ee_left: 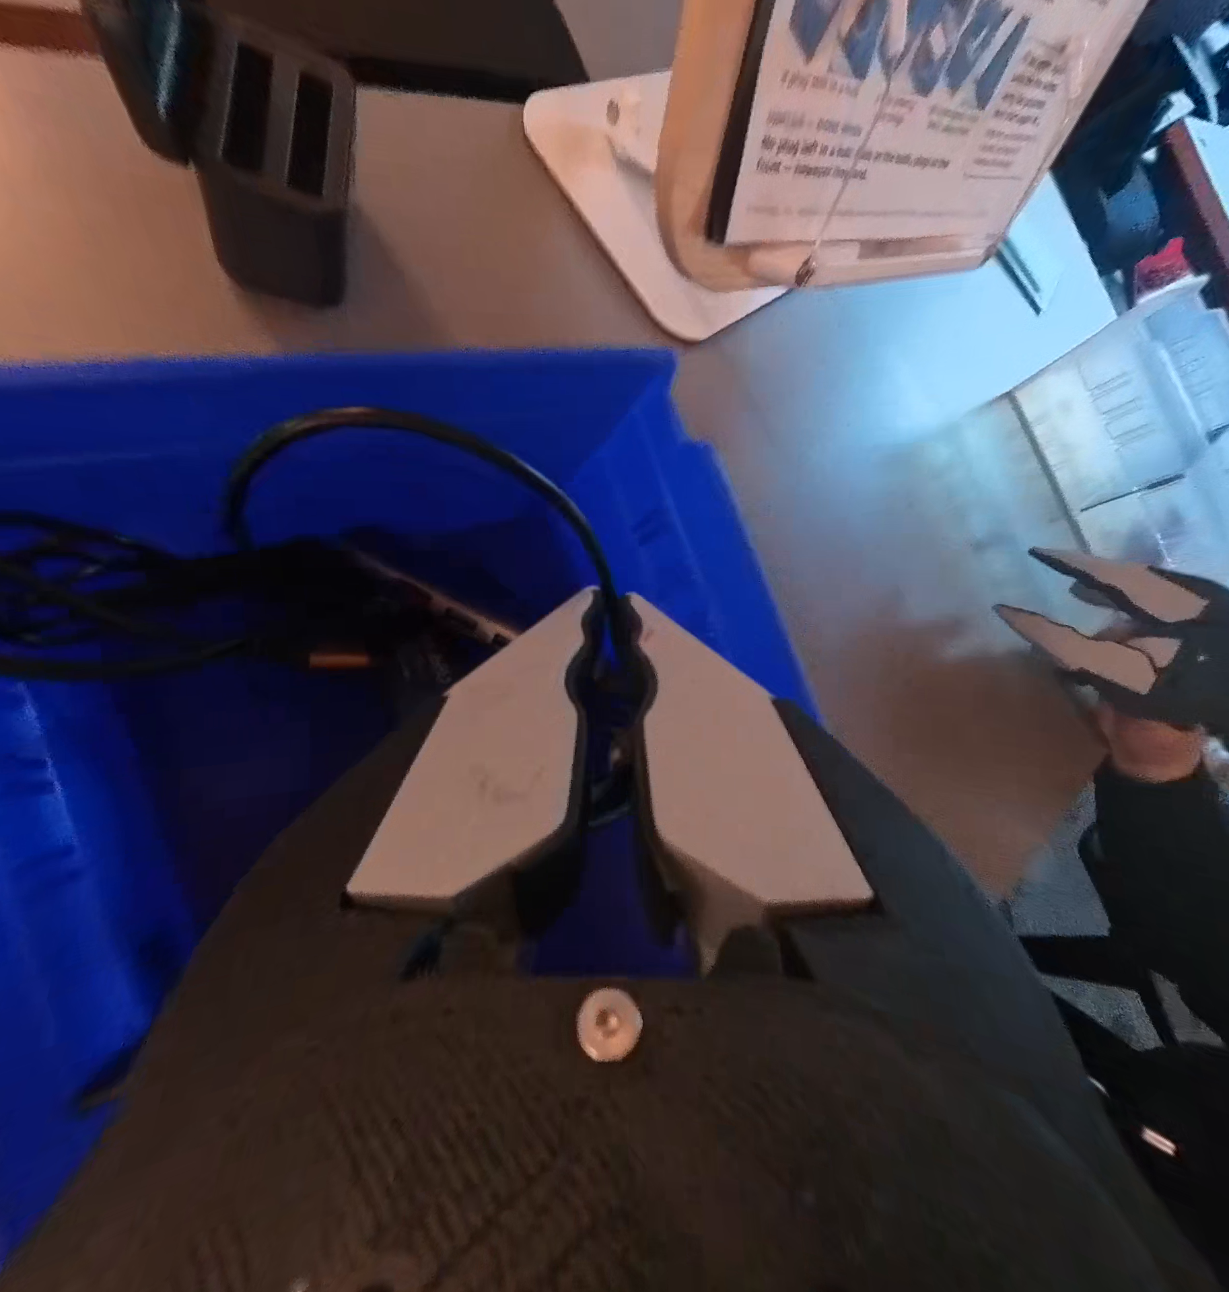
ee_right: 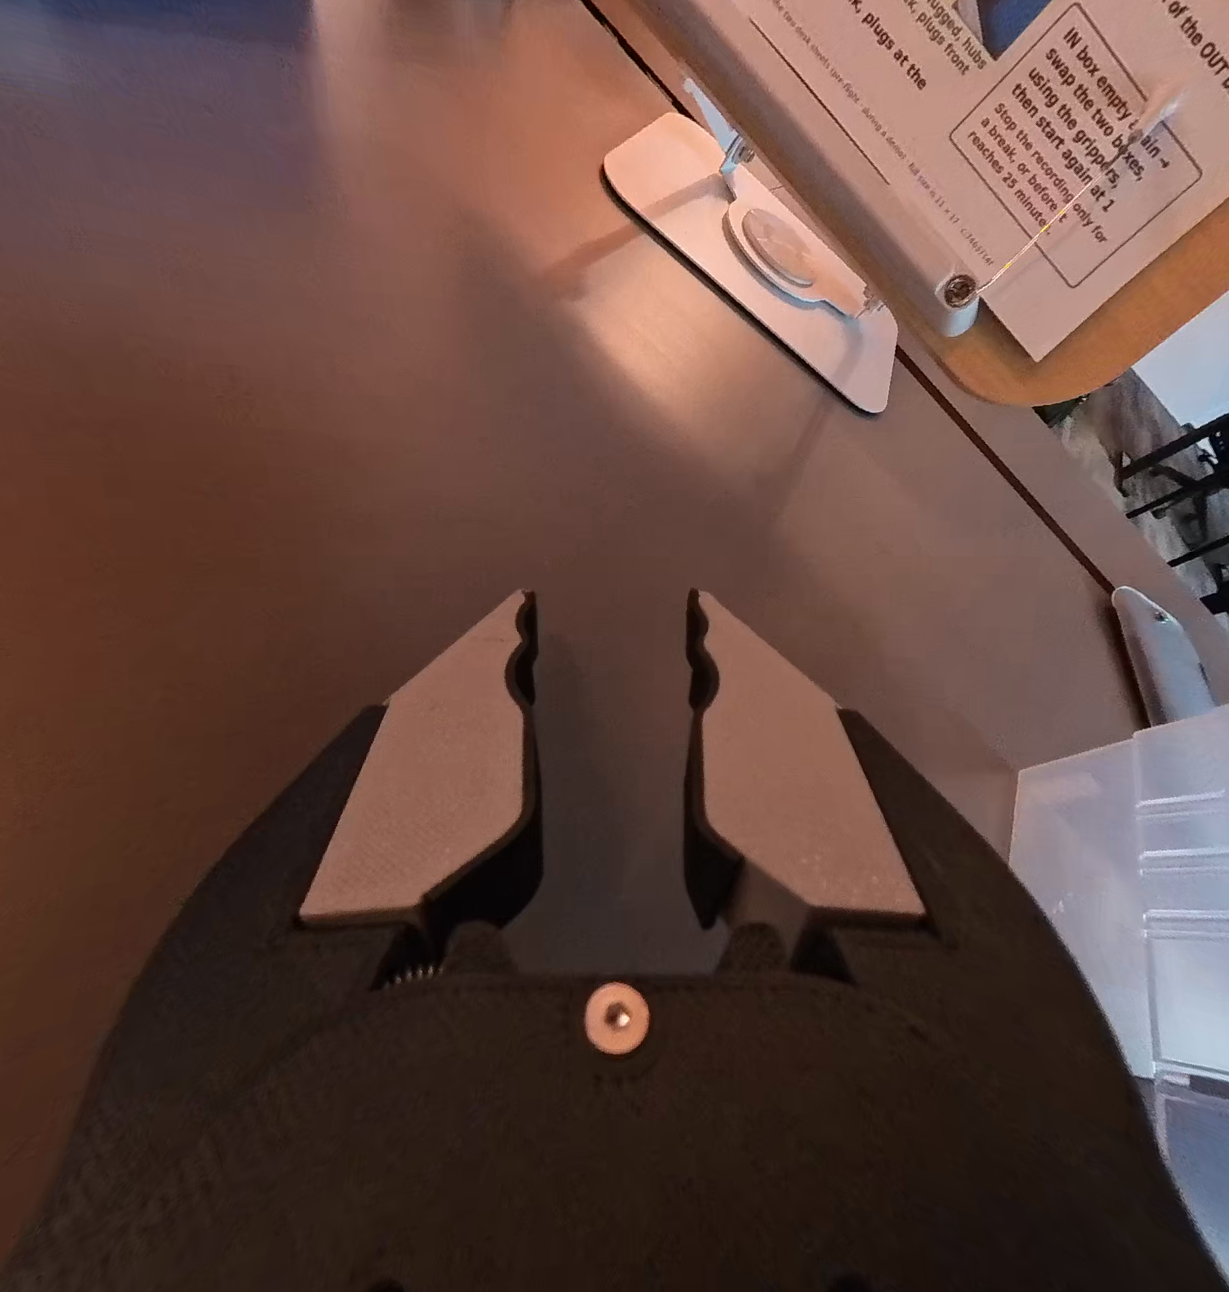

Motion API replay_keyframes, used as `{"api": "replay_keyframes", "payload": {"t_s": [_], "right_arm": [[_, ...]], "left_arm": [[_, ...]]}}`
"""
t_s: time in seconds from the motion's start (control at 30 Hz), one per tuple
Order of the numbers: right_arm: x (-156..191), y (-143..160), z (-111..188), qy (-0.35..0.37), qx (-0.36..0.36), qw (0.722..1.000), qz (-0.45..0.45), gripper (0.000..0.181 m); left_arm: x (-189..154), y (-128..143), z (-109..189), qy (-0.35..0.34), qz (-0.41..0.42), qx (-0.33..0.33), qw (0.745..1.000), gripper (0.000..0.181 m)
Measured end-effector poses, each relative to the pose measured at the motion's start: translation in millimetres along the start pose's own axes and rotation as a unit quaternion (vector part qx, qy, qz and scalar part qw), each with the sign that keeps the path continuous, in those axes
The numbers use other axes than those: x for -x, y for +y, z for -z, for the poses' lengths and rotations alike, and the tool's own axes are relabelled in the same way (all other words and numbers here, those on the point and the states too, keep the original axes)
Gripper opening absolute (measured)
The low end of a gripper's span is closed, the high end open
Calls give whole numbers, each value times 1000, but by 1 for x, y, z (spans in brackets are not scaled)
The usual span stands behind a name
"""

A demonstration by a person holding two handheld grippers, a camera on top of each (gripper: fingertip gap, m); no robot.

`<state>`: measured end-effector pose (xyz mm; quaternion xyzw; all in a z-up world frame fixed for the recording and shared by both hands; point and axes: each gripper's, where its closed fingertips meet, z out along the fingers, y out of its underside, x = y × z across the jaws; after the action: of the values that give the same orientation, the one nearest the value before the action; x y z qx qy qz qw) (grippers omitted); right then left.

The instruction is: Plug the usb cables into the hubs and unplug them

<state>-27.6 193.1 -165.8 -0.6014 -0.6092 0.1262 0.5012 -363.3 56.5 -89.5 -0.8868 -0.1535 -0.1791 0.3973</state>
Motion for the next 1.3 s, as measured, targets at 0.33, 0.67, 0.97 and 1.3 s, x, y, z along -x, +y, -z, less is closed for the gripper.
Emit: {"api": "replay_keyframes", "payload": {"t_s": [0.33, 0.67, 0.97, 1.3], "right_arm": [[-1, -1, 2, 4, -6, 1000, -3, 40], [9, -12, 11, -44, -46, 997, -32, 59], [29, -98, 93, -149, -164, 970, -99, 81], [41, -108, 112, -161, -136, 970, -121, 85]], "left_arm": [[-106, -120, 113, -26, -124, -151, 980, 4], [-265, -141, 151, 7, -267, -157, 951, 4], [-369, -87, 109, 91, -342, -122, 927, 6], [-431, -26, 51, 148, -395, -109, 900, 0]]}}
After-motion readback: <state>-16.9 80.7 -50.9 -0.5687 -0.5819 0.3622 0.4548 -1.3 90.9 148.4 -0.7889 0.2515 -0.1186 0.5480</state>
